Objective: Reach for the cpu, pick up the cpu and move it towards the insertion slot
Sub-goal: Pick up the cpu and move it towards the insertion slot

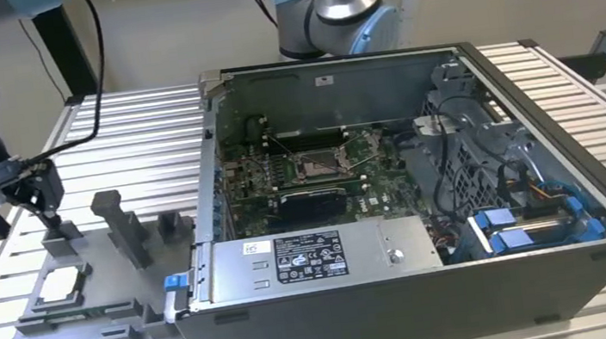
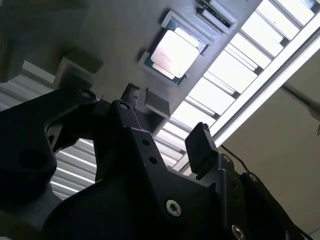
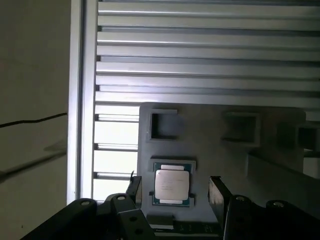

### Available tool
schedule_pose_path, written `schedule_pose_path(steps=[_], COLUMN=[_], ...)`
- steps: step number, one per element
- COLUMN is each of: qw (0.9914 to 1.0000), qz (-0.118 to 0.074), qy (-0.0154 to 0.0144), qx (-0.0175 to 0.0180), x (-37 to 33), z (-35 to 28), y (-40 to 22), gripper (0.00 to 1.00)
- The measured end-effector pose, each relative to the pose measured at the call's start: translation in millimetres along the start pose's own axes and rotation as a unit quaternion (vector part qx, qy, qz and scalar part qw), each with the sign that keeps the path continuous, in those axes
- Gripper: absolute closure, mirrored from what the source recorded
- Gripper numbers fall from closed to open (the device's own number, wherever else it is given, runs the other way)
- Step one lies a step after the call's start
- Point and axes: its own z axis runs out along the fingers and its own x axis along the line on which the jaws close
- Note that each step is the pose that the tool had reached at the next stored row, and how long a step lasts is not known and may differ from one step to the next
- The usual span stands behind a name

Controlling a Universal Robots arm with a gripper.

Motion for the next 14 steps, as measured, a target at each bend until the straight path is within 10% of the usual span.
schedule_pose_path(steps=[14], qw=[1.0], qz=[0.001], qy=[-0.0002], qx=[-0.0001], x=[-0.2], z=[25.2], y=[-10.2], gripper=[0.0])
